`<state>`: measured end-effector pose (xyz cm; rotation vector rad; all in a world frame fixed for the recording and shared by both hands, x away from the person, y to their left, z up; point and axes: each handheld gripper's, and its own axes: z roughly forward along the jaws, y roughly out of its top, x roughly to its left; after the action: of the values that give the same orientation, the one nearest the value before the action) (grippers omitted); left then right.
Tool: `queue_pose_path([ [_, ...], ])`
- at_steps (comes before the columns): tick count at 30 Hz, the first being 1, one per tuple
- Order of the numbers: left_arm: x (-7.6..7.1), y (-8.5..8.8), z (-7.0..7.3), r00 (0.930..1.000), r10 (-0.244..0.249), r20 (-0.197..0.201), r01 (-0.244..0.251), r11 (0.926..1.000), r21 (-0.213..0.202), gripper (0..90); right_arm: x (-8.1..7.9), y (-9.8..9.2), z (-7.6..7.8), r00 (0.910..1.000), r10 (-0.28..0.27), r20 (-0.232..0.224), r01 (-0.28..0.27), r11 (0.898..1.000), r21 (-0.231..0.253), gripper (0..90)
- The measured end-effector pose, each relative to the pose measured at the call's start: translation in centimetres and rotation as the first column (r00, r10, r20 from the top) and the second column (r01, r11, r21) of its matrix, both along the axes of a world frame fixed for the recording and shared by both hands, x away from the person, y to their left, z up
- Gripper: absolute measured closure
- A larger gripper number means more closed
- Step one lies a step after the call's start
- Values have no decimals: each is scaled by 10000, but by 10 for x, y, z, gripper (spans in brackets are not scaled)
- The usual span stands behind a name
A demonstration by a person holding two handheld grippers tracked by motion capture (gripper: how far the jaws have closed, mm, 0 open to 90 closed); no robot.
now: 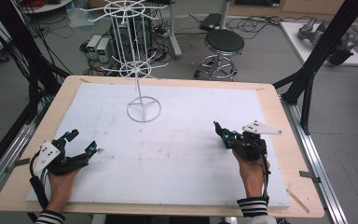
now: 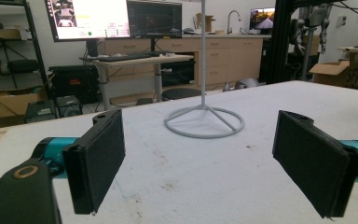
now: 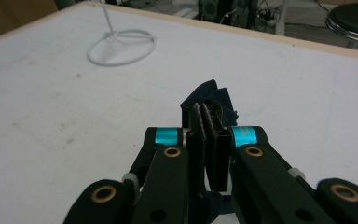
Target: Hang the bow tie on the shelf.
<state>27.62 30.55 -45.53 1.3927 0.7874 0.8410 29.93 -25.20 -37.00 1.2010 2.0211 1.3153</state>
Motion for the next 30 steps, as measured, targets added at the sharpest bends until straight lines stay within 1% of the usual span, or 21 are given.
queue_pose_path([
  [2, 0, 0, 0, 10000, 0, 1, 0, 10000, 2, 172, -1, 3, 2, 9998, 27, 194, -28, 10000, 48, 883],
  [5, 0, 0, 0, 10000, 1, 1, -1, 10000, 3, 172, -1, 8, 4, 9990, 92, 430, -104, 9996, 275, 883],
  [9, 0, 0, 0, 10000, 1, 1, -1, 10000, -1, 172, -2, 14, 9, 9975, 100, 705, -150, 9974, 707, 883],
  [10, 0, 0, 0, 10000, 1, 2, -1, 10000, 1, 172, -2, 17, 11, 9968, 90, 790, -162, 9957, 908, 883],
  [11, 0, 0, 0, 10000, 2, 6, -2, 10000, 7, 172, -2, 17, 11, 9968, 90, 790, -162, 9957, 908, 883],
  [12, 0, 0, 0, 10000, 3, 6, -3, 10000, 6, 172, -2, 18, 13, 9959, 92, 904, -178, 9953, 947, 883],
  [17, 0, 0, 0, 10000, 2, 7, -2, 10000, -3, 172, -1, 28, 19, 9914, 51, 1310, -250, 9882, 1509, 883],
  [19, 0, 0, 0, 10000, 3, 4, -3, 10000, 0, 173, 0, 33, 22, 9903, 106, 1386, -347, 9845, 1721, 883],
  [22, 0, 0, 0, 10000, 3, 4, -3, 10000, 9, 172, 3, 42, 26, 9885, 102, 1512, -389, 9814, 1879, 883],
  [28, 0, 0, 0, 10000, 17, 11, -17, 10000, 17, 172, 12, 56, 31, 9875, -17, 1577, -352, 9723, 2310, 883],
  [30, 0, 0, 0, 10000, 15, 3, -15, 10000, 5, 172, 16, 60, 33, 9883, -98, 1520, -309, 9643, 2629, 882],
])
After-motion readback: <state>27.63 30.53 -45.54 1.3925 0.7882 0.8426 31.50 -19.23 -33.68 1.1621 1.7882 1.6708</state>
